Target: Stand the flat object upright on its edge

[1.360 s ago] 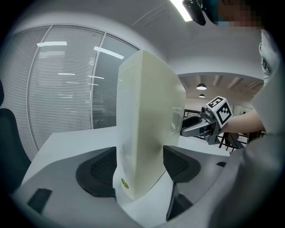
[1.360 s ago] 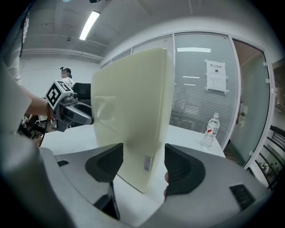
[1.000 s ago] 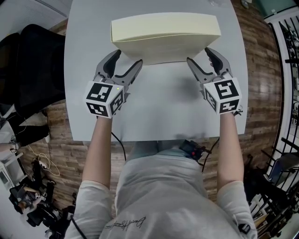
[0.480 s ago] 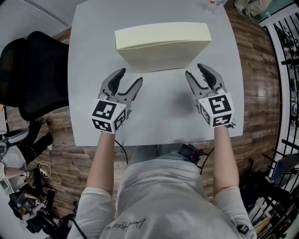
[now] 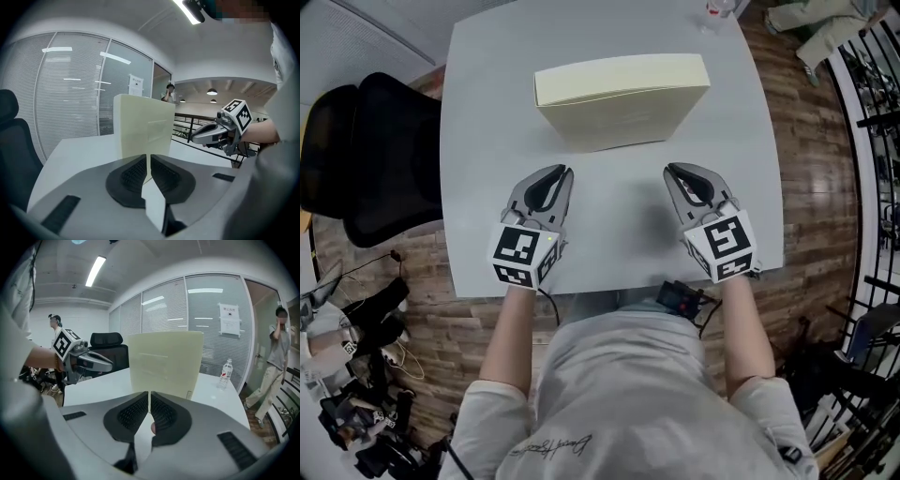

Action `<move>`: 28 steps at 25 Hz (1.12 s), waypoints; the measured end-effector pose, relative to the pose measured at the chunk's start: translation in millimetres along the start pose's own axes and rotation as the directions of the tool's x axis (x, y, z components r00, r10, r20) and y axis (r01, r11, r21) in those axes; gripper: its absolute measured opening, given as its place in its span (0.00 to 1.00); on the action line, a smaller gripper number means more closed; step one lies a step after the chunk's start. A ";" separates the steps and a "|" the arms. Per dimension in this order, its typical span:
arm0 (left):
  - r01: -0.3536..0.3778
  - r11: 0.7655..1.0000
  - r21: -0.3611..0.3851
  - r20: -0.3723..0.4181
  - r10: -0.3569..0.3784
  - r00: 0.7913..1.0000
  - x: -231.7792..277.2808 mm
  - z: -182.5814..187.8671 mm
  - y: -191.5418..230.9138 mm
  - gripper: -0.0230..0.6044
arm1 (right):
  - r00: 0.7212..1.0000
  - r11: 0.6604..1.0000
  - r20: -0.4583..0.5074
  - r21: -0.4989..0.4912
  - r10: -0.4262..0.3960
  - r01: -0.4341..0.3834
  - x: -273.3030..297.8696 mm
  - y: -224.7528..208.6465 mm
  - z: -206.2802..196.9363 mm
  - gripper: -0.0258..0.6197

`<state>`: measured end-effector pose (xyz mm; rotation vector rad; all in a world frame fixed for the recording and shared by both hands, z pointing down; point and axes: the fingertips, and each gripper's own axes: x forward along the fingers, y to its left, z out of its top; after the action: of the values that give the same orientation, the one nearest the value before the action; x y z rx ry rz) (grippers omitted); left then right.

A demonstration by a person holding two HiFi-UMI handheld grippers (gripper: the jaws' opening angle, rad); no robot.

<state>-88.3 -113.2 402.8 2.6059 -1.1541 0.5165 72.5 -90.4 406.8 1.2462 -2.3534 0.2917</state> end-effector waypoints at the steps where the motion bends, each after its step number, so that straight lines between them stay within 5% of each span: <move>1: 0.003 1.000 0.003 0.001 -0.003 1.000 -2.6 -0.3 -2.9 0.08 | 1.000 1.000 -0.006 -0.006 0.012 -0.012 -2.7 5.4 -1.1 0.09; 8: 0.055 0.998 -0.005 0.002 -0.055 0.998 -19.9 -7.1 -23.6 0.05 | 0.997 0.997 -0.001 0.000 0.076 -0.076 -17.7 34.5 1.3 0.08; 28: 0.054 0.999 0.002 0.033 -0.054 0.998 -51.1 2.5 -49.5 0.05 | 0.993 0.991 0.023 0.064 0.116 -0.117 -24.8 52.2 13.7 0.08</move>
<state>-82.6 -47.7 375.6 2.6481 -1.0905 0.4650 37.5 -48.1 384.1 1.1479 -2.4559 0.3987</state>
